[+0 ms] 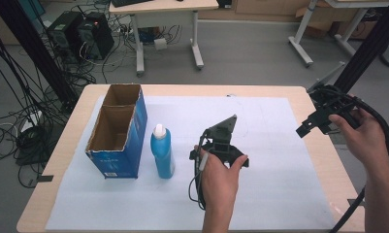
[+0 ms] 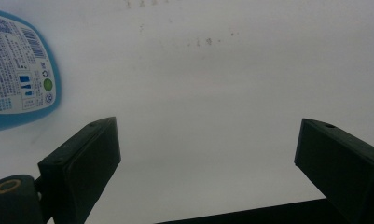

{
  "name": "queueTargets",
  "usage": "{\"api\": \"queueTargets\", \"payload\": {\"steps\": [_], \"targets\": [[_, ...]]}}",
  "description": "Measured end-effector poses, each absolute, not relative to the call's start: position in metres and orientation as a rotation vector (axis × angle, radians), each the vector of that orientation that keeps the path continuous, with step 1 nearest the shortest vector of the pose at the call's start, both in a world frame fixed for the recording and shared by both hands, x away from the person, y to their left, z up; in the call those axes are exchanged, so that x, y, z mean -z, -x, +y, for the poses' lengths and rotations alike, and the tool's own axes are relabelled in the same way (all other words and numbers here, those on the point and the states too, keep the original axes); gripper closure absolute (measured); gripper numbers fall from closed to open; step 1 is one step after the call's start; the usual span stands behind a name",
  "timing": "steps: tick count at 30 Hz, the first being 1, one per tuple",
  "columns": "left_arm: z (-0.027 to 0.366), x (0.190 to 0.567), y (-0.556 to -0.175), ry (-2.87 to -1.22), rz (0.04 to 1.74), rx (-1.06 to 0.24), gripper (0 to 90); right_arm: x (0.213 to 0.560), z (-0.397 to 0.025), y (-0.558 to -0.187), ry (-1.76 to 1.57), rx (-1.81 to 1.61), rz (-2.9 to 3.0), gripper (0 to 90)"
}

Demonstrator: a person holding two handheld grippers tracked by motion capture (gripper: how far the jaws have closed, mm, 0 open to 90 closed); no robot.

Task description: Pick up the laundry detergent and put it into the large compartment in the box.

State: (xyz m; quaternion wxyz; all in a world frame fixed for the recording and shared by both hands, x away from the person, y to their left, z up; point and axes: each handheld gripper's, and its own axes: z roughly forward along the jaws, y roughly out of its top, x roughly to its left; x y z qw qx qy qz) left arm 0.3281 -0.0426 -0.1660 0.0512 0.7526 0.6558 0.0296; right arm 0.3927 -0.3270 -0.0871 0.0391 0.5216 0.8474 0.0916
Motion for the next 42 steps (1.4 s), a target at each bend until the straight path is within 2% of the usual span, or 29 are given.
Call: {"api": "queueTargets", "payload": {"steps": [17,32,42], "targets": [[-0.043,0.154,-0.330,-2.313,1.998,-0.110,7.0,0.097,-0.328,-0.396,-1.612,-0.268,2.611,4.5],[-0.038,0.099,-0.331,-2.286,1.983,-0.220,6.7,0.098,-0.331,-0.398,-1.622,-0.263,2.611,4.5],[-0.034,0.075,-0.332,-2.272,1.988,-0.275,6.6,0.099,-0.331,-0.400,-1.621,-0.267,2.618,4.5]]}}
